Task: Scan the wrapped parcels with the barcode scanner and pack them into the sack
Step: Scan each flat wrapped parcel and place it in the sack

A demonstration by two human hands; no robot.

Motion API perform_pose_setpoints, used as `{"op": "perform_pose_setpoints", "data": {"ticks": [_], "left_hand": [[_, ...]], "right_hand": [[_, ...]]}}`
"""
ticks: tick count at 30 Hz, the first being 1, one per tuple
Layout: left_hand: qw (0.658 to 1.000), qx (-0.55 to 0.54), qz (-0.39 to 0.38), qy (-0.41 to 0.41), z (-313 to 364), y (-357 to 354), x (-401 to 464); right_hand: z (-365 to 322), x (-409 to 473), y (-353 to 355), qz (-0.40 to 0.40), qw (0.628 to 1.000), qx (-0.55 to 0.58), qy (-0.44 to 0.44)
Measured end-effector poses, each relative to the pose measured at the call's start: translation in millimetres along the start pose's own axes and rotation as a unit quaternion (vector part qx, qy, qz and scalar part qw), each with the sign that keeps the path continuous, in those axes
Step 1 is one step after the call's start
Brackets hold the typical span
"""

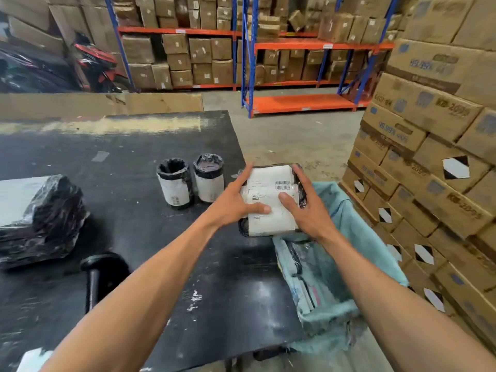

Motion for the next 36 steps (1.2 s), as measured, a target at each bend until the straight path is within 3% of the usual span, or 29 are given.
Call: {"op": "perform_pose_setpoints", "data": {"ticks": [4,7,11,17,23,31,36], "left_hand": [[0.998,0.015,0.000,0.056,-18.7,-53.6,36.1],[0.982,0.131,0.027,0.132,-50.5,-75.2,53.7],[0.946,0.286,0.071,0.137,-82.5,-87.1,71.4],[0.904,0.395,0.073,0.145,-119.4,-91.6,86.9],[0.884,0.439,0.059,0.150,-131.8,-91.2,89.9],[0.879,0.448,0.055,0.154,-126.4,-92.4,88.6],[0.875,0.455,0.054,0.155,-126.8,-91.9,89.2]], "right_hand": [[61.2,-1.4,50.6,0.035,0.997,0.039,-0.048],[106.8,-2.4,74.7,0.040,0.996,0.038,-0.073],[168.5,-3.7,77.5,0.002,0.992,0.038,-0.122],[244.0,0.5,42.8,-0.066,0.980,0.035,-0.183],[300.2,12.3,-17.7,-0.134,0.963,0.041,-0.228],[340.4,25.4,-74.1,-0.157,0.945,0.064,-0.280],[359.3,16.6,-80.6,-0.188,0.946,-0.044,-0.260]]}}
Point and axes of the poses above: each hand's wrist, its own x-axis towards the middle knuckle, its own y-axis out of the back of the hand, z = x × y, the point moved 7 cm from there along x, towards the middle knuckle, and after that the axes turned 1 degree about -z, right-handed, at the moved point
